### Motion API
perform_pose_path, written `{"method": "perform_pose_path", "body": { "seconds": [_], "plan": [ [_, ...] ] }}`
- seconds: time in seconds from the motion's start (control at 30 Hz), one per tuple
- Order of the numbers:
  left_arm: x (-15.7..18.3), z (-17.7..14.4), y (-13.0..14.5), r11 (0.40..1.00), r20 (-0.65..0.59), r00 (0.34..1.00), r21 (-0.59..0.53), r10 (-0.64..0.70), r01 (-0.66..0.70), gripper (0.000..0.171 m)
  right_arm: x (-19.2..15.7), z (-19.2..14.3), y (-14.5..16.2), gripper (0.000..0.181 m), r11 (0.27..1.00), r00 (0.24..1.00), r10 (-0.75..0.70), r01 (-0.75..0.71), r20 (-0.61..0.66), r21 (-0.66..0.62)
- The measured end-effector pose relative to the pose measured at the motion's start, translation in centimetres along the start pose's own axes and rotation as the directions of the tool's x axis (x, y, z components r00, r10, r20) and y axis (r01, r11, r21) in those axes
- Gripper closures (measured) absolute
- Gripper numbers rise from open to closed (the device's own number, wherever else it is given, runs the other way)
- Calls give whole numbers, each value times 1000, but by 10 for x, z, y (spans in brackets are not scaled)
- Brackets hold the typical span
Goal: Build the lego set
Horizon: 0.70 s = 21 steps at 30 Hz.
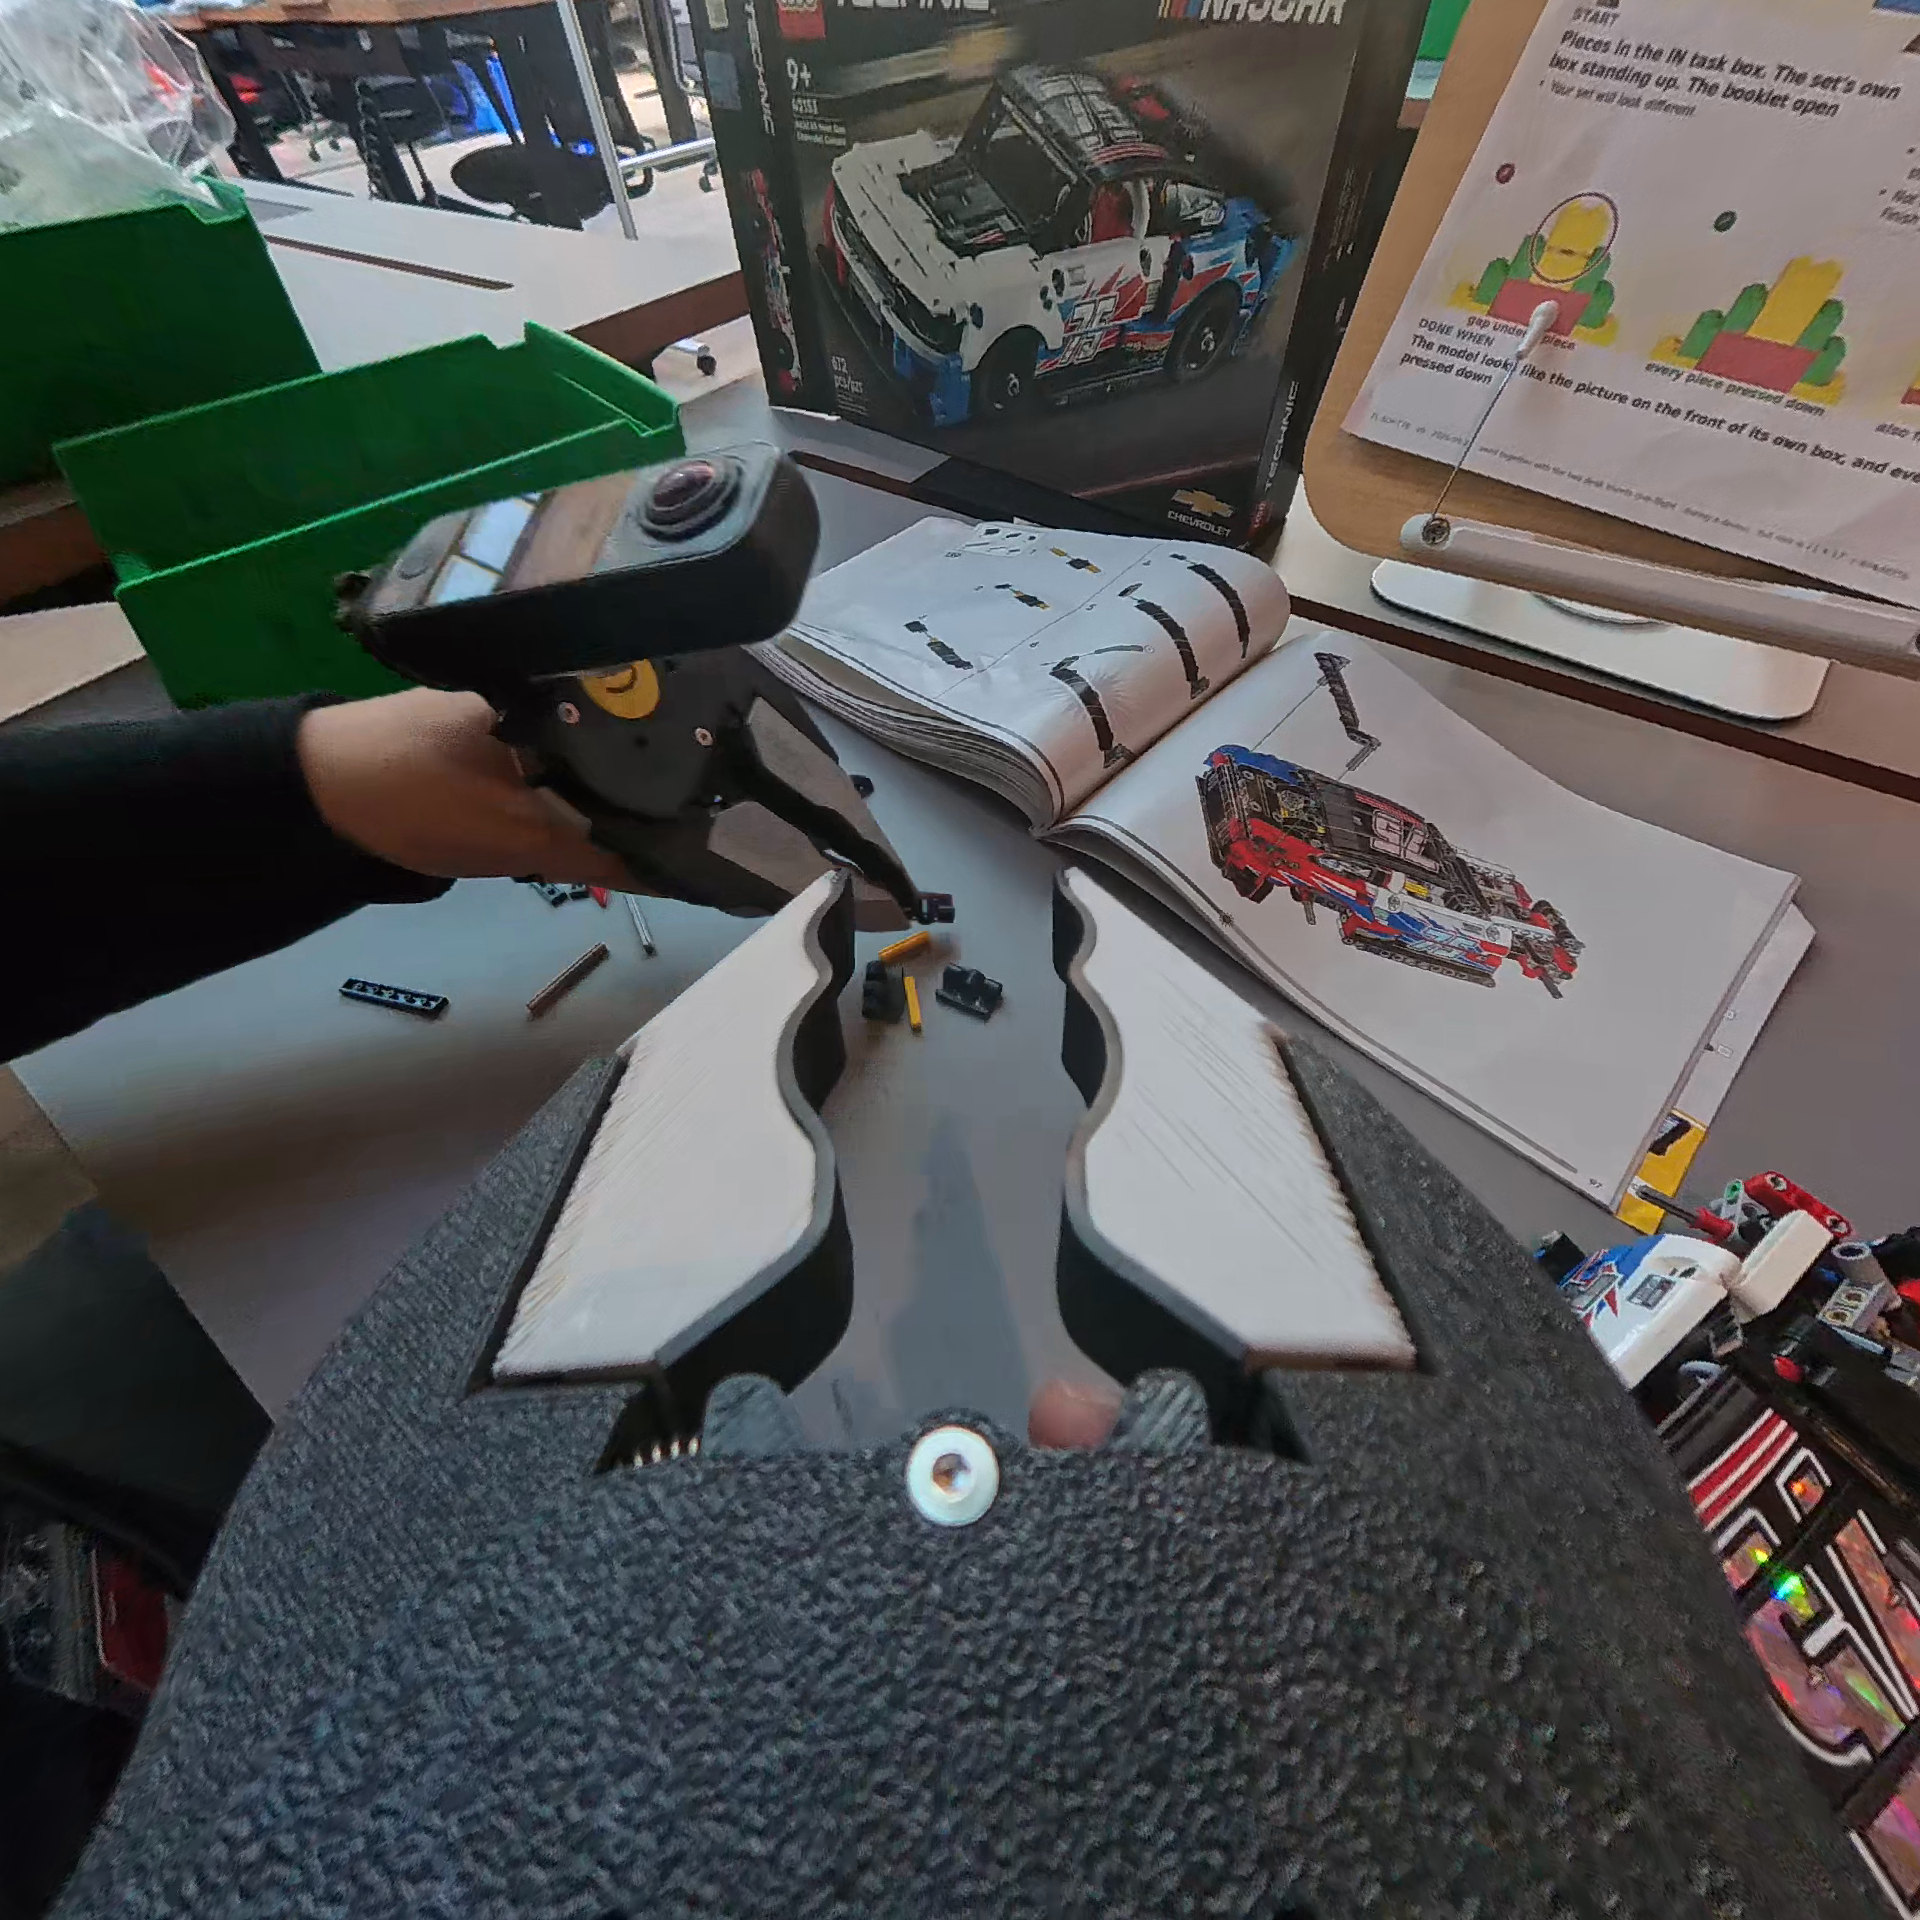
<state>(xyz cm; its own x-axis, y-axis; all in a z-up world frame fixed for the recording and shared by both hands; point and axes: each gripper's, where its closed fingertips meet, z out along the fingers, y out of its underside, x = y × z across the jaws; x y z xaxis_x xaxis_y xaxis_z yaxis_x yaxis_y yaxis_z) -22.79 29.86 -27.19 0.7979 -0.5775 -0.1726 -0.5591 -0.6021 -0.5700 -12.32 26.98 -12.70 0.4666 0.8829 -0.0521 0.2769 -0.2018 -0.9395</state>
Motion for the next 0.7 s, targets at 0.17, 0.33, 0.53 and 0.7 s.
{"method": "perform_pose_path", "body": {
  "seconds": [0.17, 0.33, 0.53, 0.7],
  "plan": [
    [10, 3, -3, 1000, -82, 996, 4, -27, 28, 156, 6, -3, 8, 144, 1000, 1000, 0, -1, -19, -17],
    [-3, -16, -9, 990, -104, 989, 84, -102, 111, 149, 3, 4, 20, 144, 999, 1000, 23, -23, -6, -44],
    [-19, -55, -16, 907, -124, 965, 331, -230, 259, 147, -27, 37, 38, 137, 999, 998, 17, -14, 61, -37],
    [-25, -67, 1, 872, -46, 981, 451, -188, 189, 139, -30, 77, 45, 133, 998, 999, -53, 52, 11, 20]
  ]
}}
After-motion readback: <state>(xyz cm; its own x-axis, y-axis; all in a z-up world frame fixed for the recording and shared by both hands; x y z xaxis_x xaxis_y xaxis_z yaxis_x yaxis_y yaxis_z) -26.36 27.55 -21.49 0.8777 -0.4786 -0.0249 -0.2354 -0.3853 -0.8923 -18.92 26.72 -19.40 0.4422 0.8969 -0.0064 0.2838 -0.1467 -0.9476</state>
